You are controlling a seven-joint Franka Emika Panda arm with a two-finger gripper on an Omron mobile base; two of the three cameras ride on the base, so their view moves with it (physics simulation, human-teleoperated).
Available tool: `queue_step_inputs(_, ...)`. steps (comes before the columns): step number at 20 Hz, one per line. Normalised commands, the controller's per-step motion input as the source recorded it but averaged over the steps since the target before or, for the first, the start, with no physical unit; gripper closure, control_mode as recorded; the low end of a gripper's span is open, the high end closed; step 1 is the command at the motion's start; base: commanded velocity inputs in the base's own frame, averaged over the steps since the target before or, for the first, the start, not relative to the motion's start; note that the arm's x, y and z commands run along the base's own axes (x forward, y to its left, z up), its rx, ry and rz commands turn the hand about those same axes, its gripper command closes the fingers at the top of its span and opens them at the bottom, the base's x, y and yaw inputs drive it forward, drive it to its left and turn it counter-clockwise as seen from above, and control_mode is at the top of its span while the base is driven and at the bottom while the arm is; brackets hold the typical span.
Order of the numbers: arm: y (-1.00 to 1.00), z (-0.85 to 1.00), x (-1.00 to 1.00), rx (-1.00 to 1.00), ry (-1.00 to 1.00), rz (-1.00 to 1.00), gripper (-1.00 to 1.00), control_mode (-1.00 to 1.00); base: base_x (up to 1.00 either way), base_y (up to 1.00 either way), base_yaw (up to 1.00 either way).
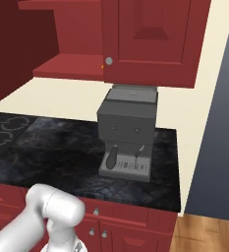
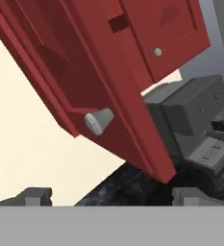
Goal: Pick the carrot from the counter and place it in the cabinet. Then close the cabinet.
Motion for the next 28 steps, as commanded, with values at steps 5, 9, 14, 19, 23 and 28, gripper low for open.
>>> queue_step_inputs(5,0.72,-0.29,1.0,0.0,0.0,-0.19,-1.0,-1.0,0.0,0.0,0.0)
queue_step_inputs(9,0.34,-0.04,1.0,0.0,0.0,-0.2,-1.0,-1.0,0.0,0.0,0.0)
queue_step_inputs(14,-0.12,0.11,0.93,0.0,0.0,-0.16,-1.0,-1.0,0.0,0.0,0.0)
queue_step_inputs(19,-0.46,0.29,0.44,0.0,0.0,-0.08,-1.0,-1.0,0.0,0.0,0.0)
queue_step_inputs(23,-0.82,0.39,-0.01,0.0,0.0,-0.01,-1.0,-1.0,0.0,0.0,0.0)
queue_step_inputs(28,-1.0,0.25,-0.15,0.0,0.0,0.0,-1.0,-1.0,0.0,0.0,0.0)
